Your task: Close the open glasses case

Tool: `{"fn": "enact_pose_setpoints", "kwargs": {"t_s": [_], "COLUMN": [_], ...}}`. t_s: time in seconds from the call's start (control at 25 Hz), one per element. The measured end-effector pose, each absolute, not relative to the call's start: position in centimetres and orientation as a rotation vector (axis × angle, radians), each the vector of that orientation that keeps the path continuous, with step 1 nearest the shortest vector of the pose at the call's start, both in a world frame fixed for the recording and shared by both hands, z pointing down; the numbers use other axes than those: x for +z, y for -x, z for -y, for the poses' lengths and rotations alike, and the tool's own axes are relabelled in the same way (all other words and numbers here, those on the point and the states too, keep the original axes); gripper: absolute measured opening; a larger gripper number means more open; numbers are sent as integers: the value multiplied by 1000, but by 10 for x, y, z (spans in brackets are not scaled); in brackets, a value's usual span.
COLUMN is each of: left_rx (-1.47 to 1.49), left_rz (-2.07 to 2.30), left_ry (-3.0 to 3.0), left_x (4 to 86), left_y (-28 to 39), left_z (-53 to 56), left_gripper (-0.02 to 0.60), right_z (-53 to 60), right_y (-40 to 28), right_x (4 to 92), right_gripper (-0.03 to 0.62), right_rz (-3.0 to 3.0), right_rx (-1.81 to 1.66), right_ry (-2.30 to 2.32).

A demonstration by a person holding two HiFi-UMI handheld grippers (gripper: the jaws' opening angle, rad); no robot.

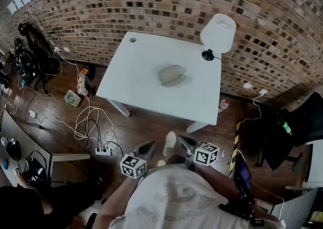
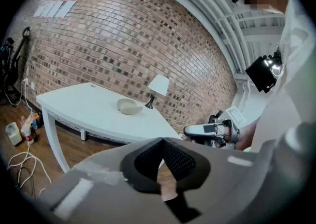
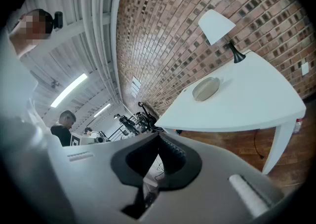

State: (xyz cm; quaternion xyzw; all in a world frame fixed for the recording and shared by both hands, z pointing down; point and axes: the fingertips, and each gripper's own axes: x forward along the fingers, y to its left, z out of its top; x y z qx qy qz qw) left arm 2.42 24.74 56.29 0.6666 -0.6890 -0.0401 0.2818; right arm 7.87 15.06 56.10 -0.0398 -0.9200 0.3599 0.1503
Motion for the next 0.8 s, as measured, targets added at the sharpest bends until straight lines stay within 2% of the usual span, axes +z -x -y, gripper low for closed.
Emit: {"fn": "enact_pose_setpoints", "kwargs": {"t_s": [0.52, 0.8], "left_rx": [-5, 47], "left_rz": [1800, 1798], "left_ry": [-1814, -1831], "left_x": [562, 550], "left_y": [41, 103], "left_z": [-169, -131], "left_gripper": [5, 5], "right_z": [-66, -23], "right_y": [-6, 53], "right_x": [560, 561], "right_gripper": [8, 8], "right_rz": [2659, 2700], "right_rx": [1022, 936], "right_ry": [91, 68]}}
